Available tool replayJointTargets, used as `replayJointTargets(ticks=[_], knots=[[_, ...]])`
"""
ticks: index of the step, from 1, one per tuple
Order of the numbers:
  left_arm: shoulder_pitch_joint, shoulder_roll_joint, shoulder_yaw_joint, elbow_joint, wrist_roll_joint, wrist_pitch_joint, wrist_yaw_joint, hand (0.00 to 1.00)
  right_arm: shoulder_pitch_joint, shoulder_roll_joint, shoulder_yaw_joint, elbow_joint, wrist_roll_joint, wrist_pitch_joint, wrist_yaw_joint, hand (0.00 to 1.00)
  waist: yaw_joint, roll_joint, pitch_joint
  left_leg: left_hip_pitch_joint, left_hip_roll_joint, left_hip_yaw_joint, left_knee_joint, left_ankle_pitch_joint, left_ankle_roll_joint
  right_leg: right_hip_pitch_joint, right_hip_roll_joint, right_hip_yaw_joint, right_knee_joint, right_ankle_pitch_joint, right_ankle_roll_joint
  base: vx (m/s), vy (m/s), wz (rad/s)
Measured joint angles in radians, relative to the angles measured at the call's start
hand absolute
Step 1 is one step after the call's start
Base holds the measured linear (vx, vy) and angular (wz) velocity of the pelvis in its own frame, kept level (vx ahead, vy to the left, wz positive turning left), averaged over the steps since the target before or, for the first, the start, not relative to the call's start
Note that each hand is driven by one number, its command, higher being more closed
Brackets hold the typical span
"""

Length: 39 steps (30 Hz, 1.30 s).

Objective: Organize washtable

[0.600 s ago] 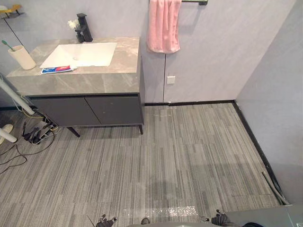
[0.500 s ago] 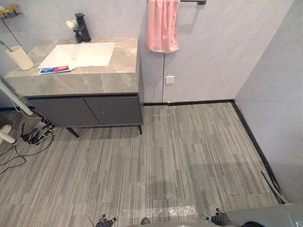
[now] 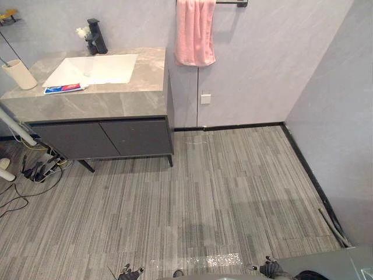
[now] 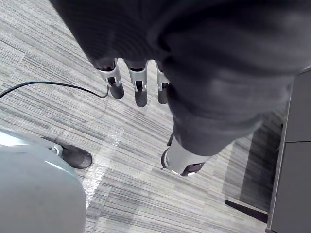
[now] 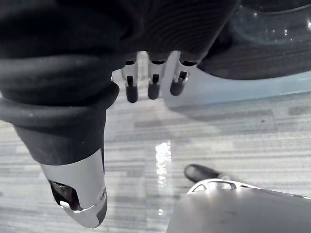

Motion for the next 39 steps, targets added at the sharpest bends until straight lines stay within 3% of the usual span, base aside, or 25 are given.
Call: replayJointTargets(ticks=[21,28,30,32,34,36,37,39], knots=[[-0.001,0.001,0.001,-0.002,-0.011,-0.002,0.000,0.00,-0.001,-0.003,0.001,0.000,0.001,0.000,0.000,0.00,-0.001,-0.008,0.013,0.003,0.000,0.003,-0.005,0.000,0.000,-0.001,0.000,0.000,-0.003,0.000,0.000,0.00,0.000,0.00],[-0.008,0.012,0.002,-0.026,-0.075,-0.003,0.002,0.00,-0.020,0.001,0.031,-0.016,0.022,0.000,-0.001,0.00,0.000,-0.027,0.034,-0.039,0.013,0.008,0.014,-0.010,-0.012,-0.018,0.017,0.000,-0.030,0.009,-0.029,0.00,-0.006,-0.01],[-0.031,0.021,0.010,-0.047,-0.110,-0.009,0.002,0.00,-0.028,0.015,0.047,-0.043,0.034,-0.006,-0.001,0.00,0.004,-0.043,0.077,-0.094,0.036,0.008,0.165,-0.097,-0.021,-0.022,0.027,-0.009,0.023,-0.035,-0.070,0.04,-0.074,-0.02],[-0.029,0.020,0.018,-0.081,-0.142,-0.012,0.001,0.00,-0.019,0.007,0.102,-0.072,0.042,-0.009,-0.002,0.00,0.018,-0.035,0.099,-0.164,0.092,0.014,0.367,-0.197,-0.047,-0.019,0.051,-0.039,0.079,-0.101,-0.098,0.03,-0.103,-0.09],[-0.035,0.026,0.046,-0.150,-0.163,-0.021,0.001,0.00,-0.013,0.003,0.172,-0.090,0.042,-0.024,-0.003,0.00,0.027,-0.054,0.116,-0.311,0.162,0.059,0.683,-0.196,-0.059,-0.005,0.085,-0.056,0.079,-0.119,-0.123,0.06,-0.135,0.10],[-0.034,0.025,0.052,-0.195,-0.184,-0.022,0.001,0.00,-0.024,-0.005,0.228,-0.106,0.042,-0.028,-0.003,0.00,0.055,-0.059,0.146,-0.419,0.234,0.121,0.928,-0.172,-0.042,0.043,0.110,-0.036,0.075,-0.135,-0.155,0.16,-0.107,-0.15],[-0.032,0.026,0.050,-0.209,-0.185,-0.022,0.002,0.00,-0.034,-0.004,0.248,-0.111,0.042,-0.029,-0.004,0.00,0.057,-0.074,0.154,-0.469,0.226,0.121,0.955,-0.179,-0.032,0.052,0.103,-0.026,0.077,-0.158,-0.167,0.26,-0.069,-0.28],[-0.033,0.021,0.048,-0.226,-0.198,-0.023,0.001,0.00,-0.057,-0.003,0.261,-0.115,0.041,-0.029,-0.003,0.00,0.064,-0.079,0.162,-0.531,0.194,0.118,0.903,-0.182,-0.028,0.056,0.097,-0.006,0.075,-0.160,-0.158,0.27,-0.025,-0.30]])
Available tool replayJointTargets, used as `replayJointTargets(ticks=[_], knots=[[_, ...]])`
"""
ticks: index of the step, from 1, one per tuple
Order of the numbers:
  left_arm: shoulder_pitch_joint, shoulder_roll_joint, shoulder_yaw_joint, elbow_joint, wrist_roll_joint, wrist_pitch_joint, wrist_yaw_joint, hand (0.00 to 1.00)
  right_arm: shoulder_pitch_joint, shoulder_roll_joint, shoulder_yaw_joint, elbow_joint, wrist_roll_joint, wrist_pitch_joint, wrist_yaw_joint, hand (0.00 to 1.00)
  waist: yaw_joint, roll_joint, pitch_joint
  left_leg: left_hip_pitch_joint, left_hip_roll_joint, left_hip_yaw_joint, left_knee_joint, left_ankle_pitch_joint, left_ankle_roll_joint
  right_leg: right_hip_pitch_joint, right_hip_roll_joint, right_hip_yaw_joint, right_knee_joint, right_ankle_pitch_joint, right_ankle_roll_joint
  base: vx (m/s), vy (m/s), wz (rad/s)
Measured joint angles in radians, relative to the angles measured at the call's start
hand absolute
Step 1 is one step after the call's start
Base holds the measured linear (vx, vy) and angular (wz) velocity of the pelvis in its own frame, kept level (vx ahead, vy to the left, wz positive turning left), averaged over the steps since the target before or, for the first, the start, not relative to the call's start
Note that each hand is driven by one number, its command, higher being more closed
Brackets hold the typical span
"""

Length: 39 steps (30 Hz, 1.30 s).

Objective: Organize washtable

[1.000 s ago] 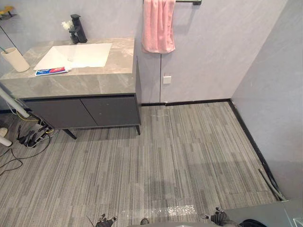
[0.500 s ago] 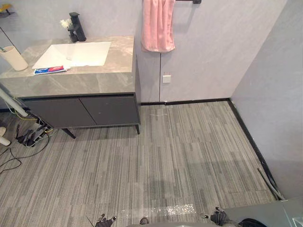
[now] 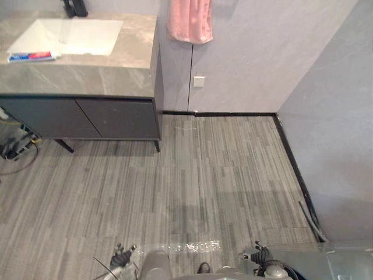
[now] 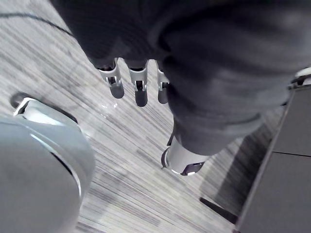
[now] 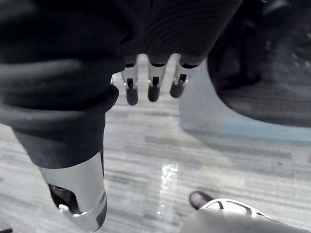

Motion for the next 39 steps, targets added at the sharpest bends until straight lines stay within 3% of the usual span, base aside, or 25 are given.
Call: replayJointTargets(ticks=[1,4,6,8,10,11,13,14,16,18,19,20,21,22,23,24,25,26,28,29,31,32,33,35,39], knots=[[-0.007,-0.008,0.000,-0.019,-0.007,0.000,0.000,0.00,-0.029,0.001,0.006,-0.001,0.000,-0.001,0.001,0.00,0.019,-0.009,0.013,-0.033,-0.038,-0.009,-0.093,0.002,-0.003,0.002,-0.010,0.020,-0.007,-0.005,0.005,0.36,0.046,-0.57],[-0.005,-0.018,0.001,-0.037,-0.007,-0.004,0.000,0.00,-0.078,-0.003,0.006,0.001,0.000,-0.004,0.000,0.00,0.050,0.015,0.030,-0.074,-0.114,-0.037,-0.451,0.076,-0.033,0.008,-0.033,0.088,-0.030,-0.032,0.043,0.41,0.115,-0.72],[0.007,-0.017,0.005,-0.035,-0.007,-0.009,0.000,0.00,-0.078,0.005,0.033,0.004,0.000,-0.006,0.001,0.00,0.087,0.010,0.026,-0.057,-0.135,-0.065,-0.449,0.180,0.018,-0.006,-0.062,0.132,0.075,-0.087,0.089,0.59,0.182,-0.94],[0.007,-0.014,0.000,-0.035,-0.006,-0.013,-0.003,0.00,-0.071,0.020,0.022,0.005,0.000,-0.011,0.002,0.00,0.083,-0.005,0.025,-0.041,-0.154,-0.068,-0.378,0.131,0.083,-0.086,-0.110,0.124,0.331,-0.119,0.140,0.55,0.145,-0.22],[0.010,-0.005,-0.022,-0.033,0.004,-0.013,-0.011,0.00,-0.048,0.030,0.023,0.003,0.000,-0.016,0.006,0.00,0.064,-0.023,0.025,0.038,-0.171,-0.055,-0.268,-0.004,0.129,-0.236,-0.202,0.112,0.835,-0.016,0.249,0.64,0.151,0.12],[0.010,0.000,-0.031,-0.036,0.006,-0.012,-0.014,0.00,-0.044,0.030,0.023,-0.001,0.000,-0.016,0.006,0.00,0.060,-0.024,0.026,0.067,-0.173,-0.055,-0.259,-0.029,0.134,-0.265,-0.221,0.107,0.927,-0.017,0.247,0.74,0.138,0.04],[0.019,0.005,-0.038,-0.066,0.018,-0.011,-0.021,0.00,-0.035,0.036,0.023,-0.044,0.006,-0.017,0.017,0.00,0.043,-0.012,0.032,0.197,-0.163,-0.059,-0.292,-0.071,0.136,-0.343,-0.262,0.051,1.044,-0.058,0.174,0.56,0.063,-0.04],[0.032,0.005,-0.038,-0.107,0.018,-0.012,-0.021,0.00,-0.016,0.039,0.024,-0.120,0.016,-0.022,0.022,0.00,0.042,0.005,0.035,0.273,-0.142,-0.058,-0.344,-0.088,0.123,-0.398,-0.268,0.000,1.003,-0.080,0.135,0.40,0.011,-0.25],[0.040,0.007,-0.037,-0.178,0.024,-0.017,-0.020,0.00,0.020,0.040,0.025,-0.277,0.032,-0.035,0.023,0.00,0.038,0.025,0.036,0.338,-0.107,-0.060,-0.391,-0.116,0.095,-0.489,-0.273,-0.061,0.828,-0.089,0.116,0.50,-0.062,-0.21],[0.038,0.016,-0.038,-0.239,0.027,-0.024,-0.019,0.00,0.056,0.039,0.026,-0.438,0.039,-0.038,0.023,0.00,0.019,0.025,0.034,0.372,-0.088,-0.066,-0.398,-0.157,0.062,-0.541,-0.272,-0.070,0.502,-0.019,0.132,0.48,-0.135,0.06],[0.038,0.018,-0.037,-0.258,0.028,-0.027,-0.009,0.00,0.089,0.038,0.028,-0.536,0.039,-0.040,0.023,0.00,0.014,0.017,0.029,0.408,-0.085,-0.070,-0.390,-0.195,0.037,-0.565,-0.267,-0.027,0.356,0.053,0.163,0.39,-0.171,0.18],[0.044,0.014,-0.038,-0.275,0.028,-0.027,-0.001,0.00,0.111,0.034,0.035,-0.586,0.039,-0.042,0.022,0.00,0.010,0.026,0.026,0.437,-0.065,-0.077,-0.372,-0.235,0.017,-0.566,-0.247,0.022,0.352,0.121,0.168,0.54,-0.259,0.38],[0.060,0.015,-0.037,-0.303,0.041,-0.035,0.003,0.00,0.124,0.036,0.055,-0.610,0.039,-0.044,0.020,0.00,-0.001,0.021,0.000,0.449,-0.043,-0.102,-0.285,-0.256,-0.002,-0.558,-0.210,0.057,0.417,0.170,0.133,0.59,-0.276,0.47],[0.059,0.013,-0.035,-0.320,0.049,-0.037,0.004,0.00,0.120,0.033,0.067,-0.615,0.040,-0.044,0.019,0.00,-0.008,0.029,0.000,0.409,-0.024,-0.127,-0.183,-0.243,0.014,-0.560,-0.199,0.053,0.466,0.144,0.105,0.62,-0.327,0.36],[0.060,-0.023,-0.028,-0.366,0.055,-0.040,0.006,0.00,0.117,0.016,0.081,-0.639,0.039,-0.045,0.018,0.00,-0.002,0.070,-0.003,0.314,0.039,-0.164,0.047,-0.173,0.077,-0.535,-0.156,0.021,0.503,0.091,0.072,0.62,-0.302,-0.11],[0.062,-0.056,-0.026,-0.385,0.056,-0.039,0.017,0.00,0.104,0.011,0.092,-0.676,0.040,-0.045,0.008,0.00,0.017,0.110,-0.001,0.229,0.110,-0.176,0.236,-0.004,0.099,-0.489,-0.105,0.011,0.499,0.053,0.046,0.69,-0.311,-0.36],[0.063,-0.072,-0.027,-0.395,0.057,-0.039,0.031,0.00,0.096,0.014,0.104,-0.694,0.040,-0.047,-0.006,0.00,0.027,0.109,0.000,0.184,0.131,-0.188,0.321,0.048,0.077,-0.450,-0.089,0.007,0.479,0.041,0.037,0.57,-0.195,-0.32],[0.056,-0.078,-0.037,-0.409,0.058,-0.036,0.036,0.00,0.088,0.022,0.106,-0.711,0.043,-0.048,-0.011,0.00,0.026,0.101,0.000,0.143,0.127,-0.192,0.349,0.003,0.043,-0.405,-0.080,0.005,0.443,0.040,0.035,0.65,-0.199,-0.03],[0.052,-0.082,-0.040,-0.496,0.070,-0.035,0.047,0.00,0.079,0.029,0.101,-0.740,0.050,-0.058,-0.029,0.00,0.021,0.062,0.002,0.082,0.096,-0.157,0.271,-0.066,0.031,-0.308,-0.082,0.005,0.342,0.041,0.036,0.53,-0.140,0.16],[0.055,-0.081,-0.039,-0.568,0.083,-0.043,0.054,0.00,0.078,0.031,0.091,-0.753,0.068,-0.077,-0.041,0.00,0.023,0.042,-0.002,0.055,0.078,-0.126,0.152,-0.087,0.009,-0.250,-0.086,0.001,0.283,0.044,0.041,0.48,-0.022,0.20],[0.054,-0.082,-0.039,-0.666,0.095,-0.055,0.073,0.00,0.070,0.036,0.070,-0.757,0.082,-0.088,-0.045,0.00,0.033,0.029,-0.006,0.022,0.038,-0.123,-0.081,-0.083,0.000,-0.180,-0.093,-0.005,0.214,0.048,0.048,0.50,0.050,0.02],[0.053,-0.086,-0.040,-0.717,0.099,-0.059,0.092,0.00,0.074,0.036,0.066,-0.757,0.090,-0.089,-0.046,0.00,0.044,0.037,-0.012,0.030,0.003,-0.150,-0.246,-0.045,-0.028,-0.152,-0.092,-0.001,0.193,0.053,0.062,0.42,0.173,-0.45],[0.071,-0.096,-0.039,-0.771,0.119,-0.069,0.115,0.00,0.080,0.042,0.067,-0.761,0.099,-0.089,-0.047,0.00,0.059,0.048,-0.020,0.040,-0.025,-0.185,-0.325,0.083,-0.001,-0.121,-0.097,0.010,0.192,0.035,0.117,0.41,0.203,-0.48],[0.066,-0.089,-0.040,-0.797,0.158,-0.070,0.133,0.00,0.112,0.080,0.068,-0.787,0.099,-0.088,-0.046,0.00,0.054,0.022,-0.033,0.041,-0.067,-0.175,-0.269,0.040,0.029,-0.111,-0.149,0.009,0.235,0.021,0.139,0.43,0.206,0.10],[0.087,-0.118,-0.053,-0.923,0.272,-0.071,0.193,0.00,0.098,0.111,0.137,-0.795,0.096,-0.090,-0.041,0.00,0.045,0.026,-0.029,0.145,-0.108,-0.133,-0.246,-0.035,0.116,-0.224,-0.265,0.006,0.632,0.032,0.132,0.37,0.219,0.11]])
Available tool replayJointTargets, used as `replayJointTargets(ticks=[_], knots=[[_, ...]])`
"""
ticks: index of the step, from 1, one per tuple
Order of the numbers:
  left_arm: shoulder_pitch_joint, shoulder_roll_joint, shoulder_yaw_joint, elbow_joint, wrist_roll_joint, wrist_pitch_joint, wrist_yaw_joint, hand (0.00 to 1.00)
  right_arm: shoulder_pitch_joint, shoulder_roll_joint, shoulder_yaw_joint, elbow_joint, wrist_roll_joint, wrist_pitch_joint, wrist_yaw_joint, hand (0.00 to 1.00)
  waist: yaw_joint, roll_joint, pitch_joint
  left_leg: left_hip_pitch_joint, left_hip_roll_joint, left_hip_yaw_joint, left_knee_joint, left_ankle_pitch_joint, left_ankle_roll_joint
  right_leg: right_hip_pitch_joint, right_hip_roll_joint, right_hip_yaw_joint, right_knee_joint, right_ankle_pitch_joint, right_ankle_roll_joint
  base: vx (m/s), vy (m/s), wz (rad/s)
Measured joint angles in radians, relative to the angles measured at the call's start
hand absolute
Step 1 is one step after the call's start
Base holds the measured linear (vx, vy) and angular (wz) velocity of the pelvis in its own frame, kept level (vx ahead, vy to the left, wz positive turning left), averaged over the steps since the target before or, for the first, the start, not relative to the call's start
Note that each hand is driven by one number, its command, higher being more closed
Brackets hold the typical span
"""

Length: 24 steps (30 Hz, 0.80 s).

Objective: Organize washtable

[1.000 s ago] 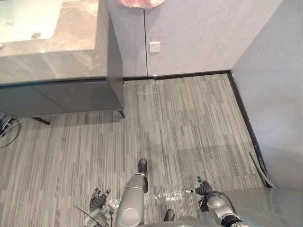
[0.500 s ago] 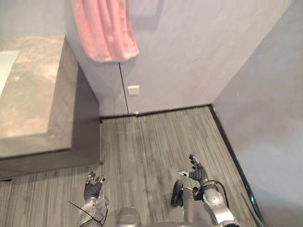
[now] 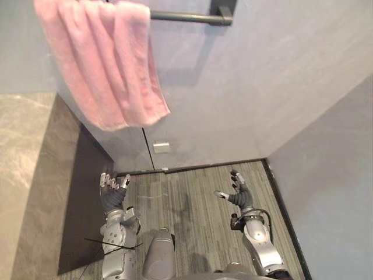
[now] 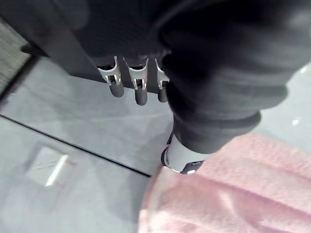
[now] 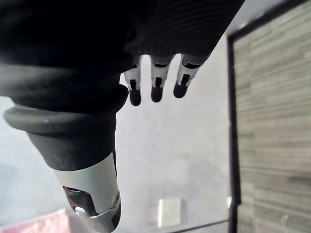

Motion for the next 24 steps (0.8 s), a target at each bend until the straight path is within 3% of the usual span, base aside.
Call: replayJointTargets(ticks=[3,5,6,7,10,15,18,19,20,22,23,24], knots=[[0.054,-0.004,-0.006,-0.183,0.110,-0.019,0.092,0.00,-0.019,0.028,0.079,-0.027,-0.019,-0.022,0.002,0.00,0.001,0.014,0.001,0.108,0.000,0.014,-0.053,-0.010,0.004,-0.033,0.058,-0.001,0.001,-0.061,0.028,0.24,0.123,0.12],[0.080,-0.004,-0.011,-0.268,0.217,-0.031,0.143,0.00,-0.028,0.033,0.110,-0.043,-0.018,-0.041,0.003,0.00,0.002,-0.008,-0.015,0.133,-0.017,0.013,-0.090,-0.020,-0.014,-0.059,0.106,0.003,-0.100,-0.067,0.030,0.19,-0.005,0.42],[0.098,-0.008,-0.013,-0.298,0.297,-0.034,0.193,0.00,-0.037,0.034,0.130,-0.039,-0.018,-0.041,0.000,0.00,0.004,-0.033,-0.031,0.133,-0.053,0.003,-0.095,-0.029,-0.026,-0.060,0.115,0.003,-0.221,-0.016,-0.031,0.19,-0.069,0.49],[0.107,-0.015,-0.013,-0.305,0.332,-0.033,0.211,0.00,-0.039,0.034,0.133,-0.035,-0.018,-0.041,0.000,0.00,0.006,-0.035,-0.034,0.134,-0.059,0.000,-0.094,-0.036,-0.029,-0.057,0.114,-0.008,-0.245,-0.027,-0.052,0.18,-0.103,0.43],[0.172,-0.065,-0.017,-0.356,0.455,-0.022,0.268,0.00,-0.031,0.018,0.148,-0.028,-0.018,-0.038,-0.002,0.00,0.036,0.007,-0.050,0.131,-0.050,-0.043,-0.083,-0.052,-0.039,0.020,0.147,-0.043,-0.364,-0.025,-0.048,0.13,-0.074,0.25],[0.208,-0.073,-0.013,-0.489,0.547,-0.012,0.307,0.00,-0.021,0.008,0.153,-0.028,-0.018,-0.036,-0.004,0.00,0.053,0.016,-0.051,0.126,-0.062,-0.113,-0.085,-0.034,-0.078,0.069,0.147,-0.131,-0.389,-0.027,-0.056,0.04,-0.087,0.51],[0.187,-0.071,0.003,-0.539,0.575,0.005,0.355,0.00,-0.043,-0.006,0.166,-0.028,-0.018,-0.035,-0.016,0.00,0.052,0.015,-0.051,0.112,-0.061,-0.025,-0.097,0.001,-0.135,0.094,0.115,-0.168,-0.416,-0.026,-0.059,-0.04,0.003,0.39],[0.188,-0.071,0.016,-0.554,0.581,0.006,0.359,0.00,-0.052,-0.005,0.174,-0.028,-0.018,-0.035,-0.023,0.00,0.053,0.017,-0.053,0.113,-0.056,-0.010,-0.105,-0.001,-0.132,0.098,0.115,-0.166,-0.426,-0.020,-0.063,-0.05,0.065,0.04],[0.185,-0.067,0.045,-0.582,0.606,0.008,0.373,0.00,-0.073,0.001,0.185,-0.028,-0.018,-0.035,-0.025,0.00,0.052,0.018,-0.054,0.110,-0.038,0.017,-0.102,-0.018,-0.103,0.100,0.115,-0.165,-0.432,-0.013,-0.063,-0.05,0.078,-0.06],[0.163,-0.062,0.109,-0.612,0.645,0.016,0.407,0.00,-0.131,0.019,0.204,-0.010,-0.012,-0.036,-0.026,0.00,0.049,0.023,-0.060,0.129,0.057,0.012,-0.155,0.010,-0.106,0.098,0.120,-0.156,-0.427,-0.005,-0.048,-0.04,0.106,-0.10],[0.160,-0.061,0.120,-0.612,0.648,0.018,0.410,0.00,-0.141,0.022,0.206,-0.002,-0.009,-0.036,-0.026,0.00,0.051,0.022,-0.061,0.139,0.058,0.007,-0.173,0.016,-0.120,0.097,0.118,-0.149,-0.429,-0.002,-0.043,-0.02,0.139,-0.21],[0.149,-0.061,0.144,-0.608,0.647,0.034,0.422,0.00,-0.162,0.034,0.211,0.018,-0.006,-0.034,-0.027,0.00,0.054,0.006,-0.072,0.151,0.033,0.018,-0.205,0.039,-0.107,0.098,0.106,-0.136,-0.462,0.021,-0.031,0.02,0.141,-0.09]])
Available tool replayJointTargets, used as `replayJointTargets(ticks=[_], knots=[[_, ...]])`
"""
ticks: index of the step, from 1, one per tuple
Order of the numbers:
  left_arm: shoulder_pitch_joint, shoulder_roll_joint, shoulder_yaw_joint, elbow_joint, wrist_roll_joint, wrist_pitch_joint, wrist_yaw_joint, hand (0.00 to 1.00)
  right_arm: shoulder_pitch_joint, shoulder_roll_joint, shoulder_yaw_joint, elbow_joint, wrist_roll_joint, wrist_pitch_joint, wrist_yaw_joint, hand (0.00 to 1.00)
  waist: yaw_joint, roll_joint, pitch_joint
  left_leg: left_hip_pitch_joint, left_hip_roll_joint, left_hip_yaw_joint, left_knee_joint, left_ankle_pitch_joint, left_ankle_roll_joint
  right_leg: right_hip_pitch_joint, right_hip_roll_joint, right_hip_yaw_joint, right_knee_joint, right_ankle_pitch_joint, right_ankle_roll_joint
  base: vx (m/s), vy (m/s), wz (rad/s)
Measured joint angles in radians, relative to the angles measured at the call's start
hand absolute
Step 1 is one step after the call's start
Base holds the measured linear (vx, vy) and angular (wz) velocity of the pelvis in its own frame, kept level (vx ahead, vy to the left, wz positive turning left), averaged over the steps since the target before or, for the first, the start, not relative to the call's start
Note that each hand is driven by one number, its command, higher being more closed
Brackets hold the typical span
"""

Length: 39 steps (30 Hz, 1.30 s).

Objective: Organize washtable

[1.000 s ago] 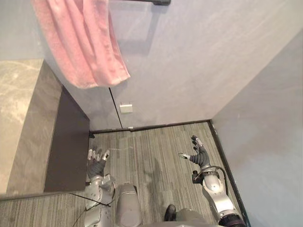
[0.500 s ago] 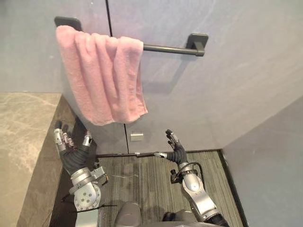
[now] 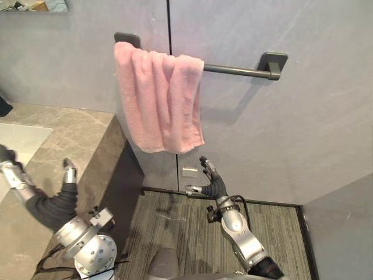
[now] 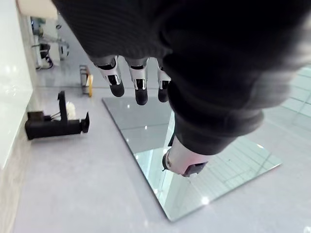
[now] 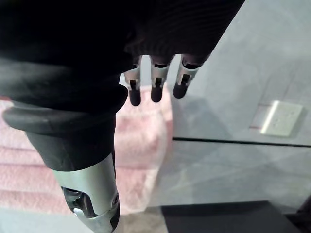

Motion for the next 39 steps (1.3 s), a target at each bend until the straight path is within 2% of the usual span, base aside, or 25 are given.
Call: replayJointTargets(ticks=[2,7,9,12,13,15,21,22,24,27,31,36,39], knots=[[-0.032,0.000,0.017,0.000,-0.004,0.019,0.009,0.00,-0.047,0.003,0.002,0.000,0.008,0.000,0.003,0.00,-0.004,-0.011,-0.006,0.005,-0.034,-0.001,-0.041,0.029,0.013,0.015,-0.016,-0.003,-0.063,0.036,0.018,0.00,0.178,0.08],[-0.075,0.015,0.008,0.027,-0.122,0.042,-0.038,0.00,-0.144,0.025,-0.018,-0.020,0.004,0.001,-0.005,0.00,-0.013,0.004,-0.014,0.059,-0.085,0.002,-0.119,0.063,0.035,0.049,-0.052,-0.006,-0.109,0.068,0.039,-0.06,0.104,0.08],[-0.119,0.035,0.011,0.084,-0.165,0.048,-0.054,0.00,-0.145,0.024,-0.020,-0.046,-0.010,0.011,-0.013,0.00,-0.026,0.014,-0.021,0.063,-0.094,0.002,-0.155,0.077,0.035,0.046,-0.058,-0.011,-0.121,0.078,0.039,-0.08,0.042,0.05],[-0.232,0.080,0.008,0.205,-0.264,0.087,-0.092,0.00,-0.145,0.023,-0.030,-0.105,-0.017,0.042,-0.020,0.00,-0.044,0.027,-0.034,0.056,-0.103,0.010,-0.205,0.116,0.043,0.016,-0.061,-0.007,-0.139,0.106,0.036,-0.05,0.028,-0.07],[-0.281,0.091,0.007,0.245,-0.294,0.097,-0.102,0.00,-0.145,0.021,-0.036,-0.124,-0.026,0.047,-0.021,0.00,-0.061,0.034,-0.033,0.046,-0.106,0.015,-0.226,0.142,0.046,-0.002,-0.064,-0.005,-0.138,0.124,0.043,-0.02,0.019,-0.08],[-0.331,0.095,0.002,0.288,-0.330,0.103,-0.117,0.00,-0.145,0.019,-0.039,-0.136,-0.028,0.057,-0.023,0.00,-0.075,0.037,-0.033,0.043,-0.108,0.025,-0.250,0.158,0.046,-0.021,-0.066,0.000,-0.136,0.129,0.044,0.00,0.012,-0.11],[-0.503,0.156,-0.018,0.486,-0.478,0.103,-0.155,0.00,-0.127,-0.001,-0.036,-0.217,-0.028,0.069,-0.041,0.00,-0.114,0.067,-0.020,0.032,-0.111,0.059,-0.320,0.197,0.048,-0.097,-0.077,0.035,-0.098,0.126,0.042,-0.01,-0.001,-0.17],[-0.540,0.172,-0.017,0.517,-0.500,0.102,-0.155,0.00,-0.124,-0.004,-0.036,-0.231,-0.021,0.069,-0.042,0.00,-0.113,0.073,-0.015,0.025,-0.109,0.071,-0.320,0.198,0.047,-0.118,-0.078,0.049,-0.084,0.123,0.039,-0.02,-0.014,-0.24],[-0.590,0.191,-0.011,0.548,-0.527,0.102,-0.155,0.00,-0.109,-0.010,-0.028,-0.253,-0.019,0.068,-0.043,0.00,-0.117,0.081,-0.009,0.014,-0.107,0.085,-0.320,0.198,0.047,-0.149,-0.082,0.065,-0.057,0.113,0.036,-0.01,-0.018,-0.24],[-0.637,0.224,-0.010,0.560,-0.558,0.101,-0.156,0.00,-0.107,-0.012,0.000,-0.255,-0.012,0.068,-0.045,0.00,-0.138,0.086,0.006,0.004,-0.107,0.097,-0.322,0.200,0.043,-0.188,-0.091,0.083,-0.013,0.095,0.036,-0.01,-0.024,-0.13],[-0.718,0.243,-0.010,0.591,-0.571,0.100,-0.157,0.00,-0.109,-0.012,0.022,-0.300,-0.011,0.066,-0.047,0.00,-0.137,0.087,0.039,-0.006,-0.103,0.122,-0.340,0.211,0.027,-0.241,-0.093,0.108,0.030,0.082,0.026,-0.02,-0.035,-0.18],[-0.812,0.260,-0.011,0.654,-0.575,0.101,-0.156,0.00,-0.157,-0.012,0.033,-0.323,0.010,0.061,-0.069,0.00,-0.138,0.088,0.073,-0.028,-0.099,0.137,-0.338,0.217,0.027,-0.292,-0.096,0.132,0.076,0.068,0.018,-0.01,-0.022,-0.08],[-0.825,0.260,-0.011,0.658,-0.626,0.102,-0.160,0.00,-0.166,-0.012,0.031,-0.329,0.029,0.061,-0.088,0.00,-0.135,0.090,0.077,-0.035,-0.098,0.136,-0.335,0.217,0.027,-0.296,-0.096,0.131,0.080,0.066,0.017,0.01,-0.003,0.01]])
